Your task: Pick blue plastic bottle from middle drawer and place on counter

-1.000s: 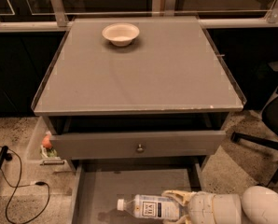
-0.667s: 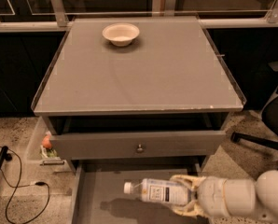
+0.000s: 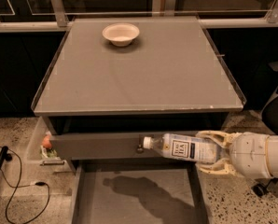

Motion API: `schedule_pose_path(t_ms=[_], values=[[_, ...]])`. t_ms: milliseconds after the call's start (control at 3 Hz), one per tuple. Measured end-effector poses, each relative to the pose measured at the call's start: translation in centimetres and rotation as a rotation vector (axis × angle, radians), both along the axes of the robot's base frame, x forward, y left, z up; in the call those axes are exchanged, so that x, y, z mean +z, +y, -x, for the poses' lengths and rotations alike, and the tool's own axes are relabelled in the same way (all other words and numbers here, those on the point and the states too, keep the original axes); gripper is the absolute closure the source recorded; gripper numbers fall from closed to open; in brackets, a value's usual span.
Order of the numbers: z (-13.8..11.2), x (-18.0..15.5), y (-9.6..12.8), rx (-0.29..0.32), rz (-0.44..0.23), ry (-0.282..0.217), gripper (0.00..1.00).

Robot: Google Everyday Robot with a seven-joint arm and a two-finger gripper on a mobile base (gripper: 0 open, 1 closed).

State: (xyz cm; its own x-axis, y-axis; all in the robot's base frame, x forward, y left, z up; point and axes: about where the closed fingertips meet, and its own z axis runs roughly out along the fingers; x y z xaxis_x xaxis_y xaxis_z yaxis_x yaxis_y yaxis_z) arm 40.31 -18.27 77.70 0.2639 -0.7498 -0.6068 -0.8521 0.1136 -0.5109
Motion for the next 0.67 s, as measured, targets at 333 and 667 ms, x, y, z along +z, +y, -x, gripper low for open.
schedule_pose_path(t_ms=[333,667], values=[[0.0,0.0,0.0,0.000,0.000,0.000,1.00],[-1.2,1.5,0.0,0.005,-0.014,-0.035,1.00]])
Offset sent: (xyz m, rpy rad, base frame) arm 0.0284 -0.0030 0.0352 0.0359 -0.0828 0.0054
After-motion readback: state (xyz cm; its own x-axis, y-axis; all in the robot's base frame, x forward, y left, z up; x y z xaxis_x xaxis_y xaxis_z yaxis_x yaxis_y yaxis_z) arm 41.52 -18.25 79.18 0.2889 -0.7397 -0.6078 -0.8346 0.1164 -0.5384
